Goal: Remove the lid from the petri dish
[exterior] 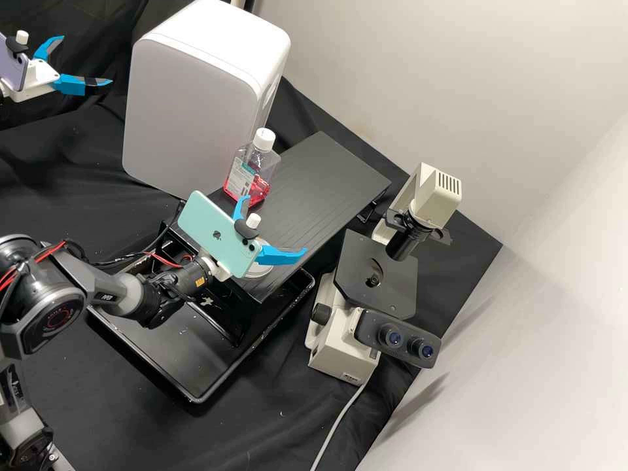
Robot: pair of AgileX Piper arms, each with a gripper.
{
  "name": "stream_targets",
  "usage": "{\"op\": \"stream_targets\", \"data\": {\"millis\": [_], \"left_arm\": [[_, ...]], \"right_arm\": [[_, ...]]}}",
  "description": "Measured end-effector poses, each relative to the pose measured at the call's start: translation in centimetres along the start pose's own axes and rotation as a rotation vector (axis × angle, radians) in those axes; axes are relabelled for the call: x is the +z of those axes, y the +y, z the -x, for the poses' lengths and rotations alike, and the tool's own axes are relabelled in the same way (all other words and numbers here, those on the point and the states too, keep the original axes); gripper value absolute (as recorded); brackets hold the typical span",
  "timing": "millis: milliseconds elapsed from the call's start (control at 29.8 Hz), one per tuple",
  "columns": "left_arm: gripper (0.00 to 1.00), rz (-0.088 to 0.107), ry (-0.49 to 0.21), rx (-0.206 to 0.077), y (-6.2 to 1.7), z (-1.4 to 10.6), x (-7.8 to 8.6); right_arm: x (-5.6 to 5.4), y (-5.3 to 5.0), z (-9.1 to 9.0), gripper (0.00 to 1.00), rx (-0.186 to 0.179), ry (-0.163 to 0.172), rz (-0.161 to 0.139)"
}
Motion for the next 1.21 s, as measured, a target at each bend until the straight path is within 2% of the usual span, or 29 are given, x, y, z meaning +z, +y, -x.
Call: {"op": "stream_targets", "data": {"millis": [469, 503, 570, 704, 938, 1072, 1139, 1206], "left_arm": [[1.00, 0.000, 0.000, 0.000, 0.00, 0.0, 0.0], [1.00, 0.005, 0.000, 0.000, 0.00, 0.0, 0.0], [1.00, 0.020, 0.000, 0.000, 0.00, 0.0, 0.0], [1.00, 0.080, -0.014, -0.008, -0.22, 0.1, 0.5], [1.00, 0.117, -0.118, -0.057, -1.79, 1.4, 4.4], [1.00, 0.136, -0.213, -0.052, -2.79, 3.0, 6.2], [1.00, 0.162, -0.255, -0.036, -3.14, 3.8, 6.9], [1.00, 0.178, -0.280, -0.047, -3.58, 4.5, 7.2]], "right_arm": [[0.0, 0.0, 0.0, 1.00, 0.000, 0.000, 0.000], [0.0, 0.0, 0.0, 1.00, 0.000, 0.000, 0.000], [0.0, 0.0, 0.0, 1.00, 0.000, 0.000, 0.000], [0.0, 0.0, 0.0, 1.00, 0.000, 0.000, 0.000], [0.0, 0.0, 0.0, 1.00, 0.000, 0.000, 0.000], [0.0, 0.0, 0.0, 1.00, 0.000, 0.000, 0.000], [0.0, 0.0, 0.0, 1.00, 0.000, 0.000, 0.000], [0.0, 0.0, 0.0, 1.00, 0.000, 0.000, 0.000]]}}
